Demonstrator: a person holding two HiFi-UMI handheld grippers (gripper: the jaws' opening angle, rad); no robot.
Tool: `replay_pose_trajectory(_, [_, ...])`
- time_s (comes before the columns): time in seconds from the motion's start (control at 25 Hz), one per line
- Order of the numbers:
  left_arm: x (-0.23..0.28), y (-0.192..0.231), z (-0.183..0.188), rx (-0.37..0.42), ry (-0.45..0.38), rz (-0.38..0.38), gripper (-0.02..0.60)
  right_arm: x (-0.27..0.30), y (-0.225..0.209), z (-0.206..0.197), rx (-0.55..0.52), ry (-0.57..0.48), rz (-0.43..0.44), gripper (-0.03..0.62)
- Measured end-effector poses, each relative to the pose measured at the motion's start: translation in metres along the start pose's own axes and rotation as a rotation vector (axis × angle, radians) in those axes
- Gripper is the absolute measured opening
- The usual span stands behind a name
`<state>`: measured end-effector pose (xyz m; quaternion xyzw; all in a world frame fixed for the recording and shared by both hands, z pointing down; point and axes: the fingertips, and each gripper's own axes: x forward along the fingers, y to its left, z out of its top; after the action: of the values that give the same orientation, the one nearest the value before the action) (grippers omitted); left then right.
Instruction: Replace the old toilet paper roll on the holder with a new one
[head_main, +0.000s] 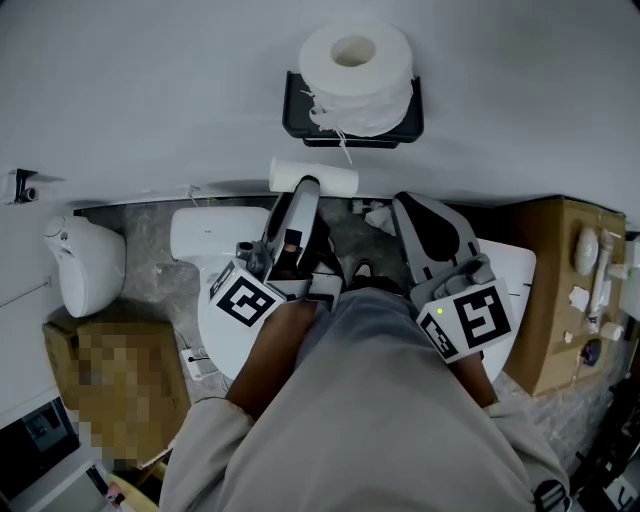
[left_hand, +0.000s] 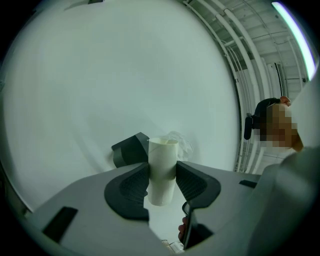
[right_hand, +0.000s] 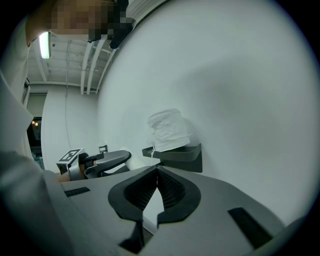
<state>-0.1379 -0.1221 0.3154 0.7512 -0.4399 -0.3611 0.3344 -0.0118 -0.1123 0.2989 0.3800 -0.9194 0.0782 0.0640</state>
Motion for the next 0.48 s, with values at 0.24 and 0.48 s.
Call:
replay_pose_trajectory(0.24, [-0.002,-0.001,0.003,-0.012,-0.005,-0.016,0.164,0.008,0.0,0.02,-0.093,-0.02,-0.01,0.015])
replay_pose_trajectory(0.48, [-0.008,0.006,0.018,-0.015,-0.014,-0.021,0.164,0.027,-0.017,0.046,-0.172,-0.037,-0.067,0.056])
